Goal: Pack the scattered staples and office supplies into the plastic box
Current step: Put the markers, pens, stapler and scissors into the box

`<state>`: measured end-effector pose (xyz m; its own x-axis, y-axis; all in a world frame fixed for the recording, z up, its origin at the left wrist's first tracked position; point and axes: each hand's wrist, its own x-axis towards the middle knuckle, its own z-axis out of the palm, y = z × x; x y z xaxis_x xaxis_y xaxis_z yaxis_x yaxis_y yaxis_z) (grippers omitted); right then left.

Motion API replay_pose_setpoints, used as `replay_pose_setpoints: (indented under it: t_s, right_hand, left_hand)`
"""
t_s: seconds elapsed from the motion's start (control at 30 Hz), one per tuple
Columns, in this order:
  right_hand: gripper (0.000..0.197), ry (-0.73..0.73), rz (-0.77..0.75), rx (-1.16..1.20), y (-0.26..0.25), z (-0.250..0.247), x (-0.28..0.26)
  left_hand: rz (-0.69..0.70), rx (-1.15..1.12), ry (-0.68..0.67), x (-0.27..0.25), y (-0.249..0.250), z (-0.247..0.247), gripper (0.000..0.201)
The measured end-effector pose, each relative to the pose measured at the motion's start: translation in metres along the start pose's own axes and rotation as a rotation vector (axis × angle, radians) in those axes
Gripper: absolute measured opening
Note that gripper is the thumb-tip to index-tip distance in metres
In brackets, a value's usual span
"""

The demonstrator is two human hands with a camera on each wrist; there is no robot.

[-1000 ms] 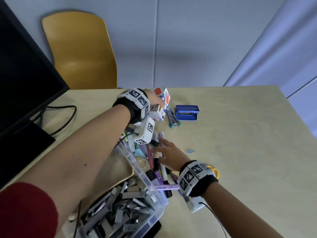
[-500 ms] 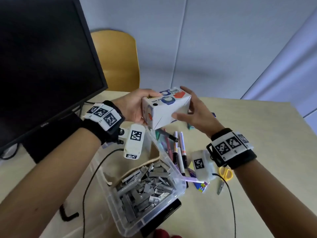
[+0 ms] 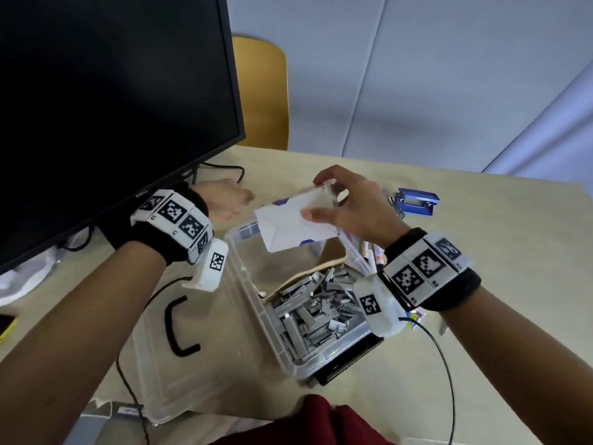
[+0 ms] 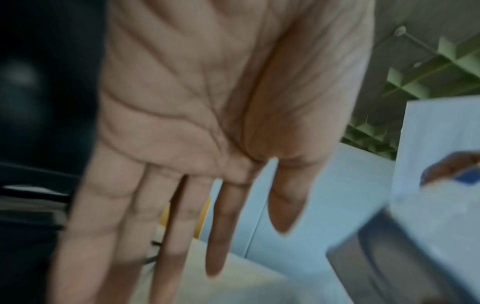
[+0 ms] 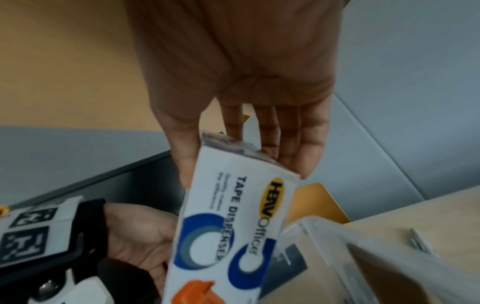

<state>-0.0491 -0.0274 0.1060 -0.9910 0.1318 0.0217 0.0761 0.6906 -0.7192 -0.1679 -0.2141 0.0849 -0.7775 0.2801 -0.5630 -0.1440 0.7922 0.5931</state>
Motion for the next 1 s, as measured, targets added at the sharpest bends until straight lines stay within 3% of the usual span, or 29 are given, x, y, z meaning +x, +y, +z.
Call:
replay_pose_setpoints:
  t_s: [0.07,0.2,0.43,0.53,0.63,0.7,0.83,1.0]
  right_hand:
    - [0.045,-0.039,-0.018,-0.151,-0.007,0.010,-0.001]
    - [0.047,-0.171,-0.009,-0.333,-0.006,0.035,0.003]
    - [0.034,-0.379,0.091,-0.503,0.000,0.076,0.022]
    - [0.025,-0.499,0.144,-0.469,-0.002,0.087,0.028]
    - [0.033,-0.601,0.183,-0.386,-0.004,0.091,0.030]
    - [0.026,-0.685,0.238,-0.326,-0.001,0.091,0.032]
    - [0.072,-0.803,0.468,-0.201,0.008,0.085,0.034]
    - [0.049,-0.740,0.486,-0.186,0.000,0.092,0.043]
  left_hand:
    - [-0.041,0.110,-0.035,-0.005,-0.017,0.005,0.027]
    - [-0.089,-0.073,-0.171,-0.015,-0.031,0.015,0.010]
    - [-0.012,-0.182,-0.100,-0.002,-0.029,0.027,0.021]
    - [0.004,-0.199,-0.151,0.002,-0.028,0.027,0.022]
    - [0.023,-0.211,-0.202,0.003,-0.030,0.024,0.021]
    - [0.026,-0.221,-0.230,0.004,-0.032,0.023,0.021]
    - [0.023,-0.208,-0.252,0.007,-0.032,0.020,0.023]
    - [0.014,-0.180,-0.279,0.013,-0.031,0.019,0.019]
